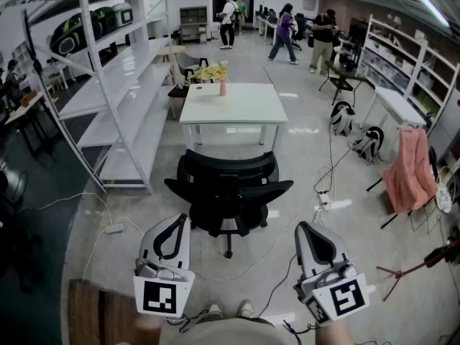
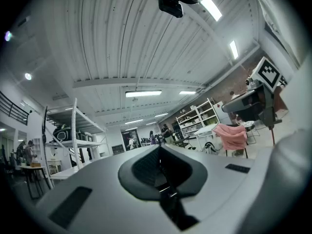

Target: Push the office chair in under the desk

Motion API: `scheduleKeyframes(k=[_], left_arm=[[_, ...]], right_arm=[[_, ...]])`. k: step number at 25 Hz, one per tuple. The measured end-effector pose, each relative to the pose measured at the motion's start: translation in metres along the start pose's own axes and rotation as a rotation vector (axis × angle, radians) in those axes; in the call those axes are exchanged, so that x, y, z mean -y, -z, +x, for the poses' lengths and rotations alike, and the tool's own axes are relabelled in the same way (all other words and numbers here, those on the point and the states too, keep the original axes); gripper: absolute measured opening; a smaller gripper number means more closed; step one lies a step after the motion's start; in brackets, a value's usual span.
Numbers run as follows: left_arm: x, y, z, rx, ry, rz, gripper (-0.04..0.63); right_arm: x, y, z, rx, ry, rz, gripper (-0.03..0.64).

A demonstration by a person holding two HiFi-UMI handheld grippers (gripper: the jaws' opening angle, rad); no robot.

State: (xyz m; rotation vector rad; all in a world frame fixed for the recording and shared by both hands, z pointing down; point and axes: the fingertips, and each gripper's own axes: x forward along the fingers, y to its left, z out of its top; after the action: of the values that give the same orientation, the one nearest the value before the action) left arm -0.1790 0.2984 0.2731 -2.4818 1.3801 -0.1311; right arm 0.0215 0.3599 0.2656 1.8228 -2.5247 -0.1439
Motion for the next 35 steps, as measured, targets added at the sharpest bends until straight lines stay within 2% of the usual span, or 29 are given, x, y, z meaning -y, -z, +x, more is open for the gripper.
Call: scheduleKeyframes(k=[7, 11, 17, 21, 23, 27, 31, 35], left_arm=[[0.003, 0.003, -0.002, 0.000, -0.008, 0.008, 0.006], [0.006, 0.004, -0.002, -0.024, -0.004, 0.061, 0.006], [0.012, 0.012, 0.003, -0.057, -0.012, 0.074, 0.006], [0.024, 0.009, 0.010, -0.057, 0.068, -0.010, 0.007], [0.030, 0.012, 0.015, -0.082, 0.112, -0.022, 0.013], [0.044, 0.031, 0.026, -0.174, 0.169, 0.093, 0.073], [0.054, 0.047, 0.037, -0.258, 0.221, 0.217, 0.127], [0.058, 0.067, 0.043, -0.361, 0.304, 0.331, 0.177]], right_arm=[[0.004, 0.007, -0.003, -0.014, 0.008, -0.005, 0.006], [0.006, 0.010, -0.002, -0.036, -0.020, -0.009, 0.006], [0.015, 0.021, 0.001, -0.078, -0.048, -0.030, 0.006], [0.021, 0.029, 0.007, -0.109, -0.095, -0.050, 0.006], [0.024, 0.035, 0.009, -0.126, -0.127, -0.077, 0.006], [0.027, 0.060, 0.015, -0.223, -0.207, -0.209, 0.030], [0.030, 0.084, 0.027, -0.319, -0.279, -0.339, 0.106], [0.028, 0.105, 0.040, -0.385, -0.380, -0.421, 0.154]])
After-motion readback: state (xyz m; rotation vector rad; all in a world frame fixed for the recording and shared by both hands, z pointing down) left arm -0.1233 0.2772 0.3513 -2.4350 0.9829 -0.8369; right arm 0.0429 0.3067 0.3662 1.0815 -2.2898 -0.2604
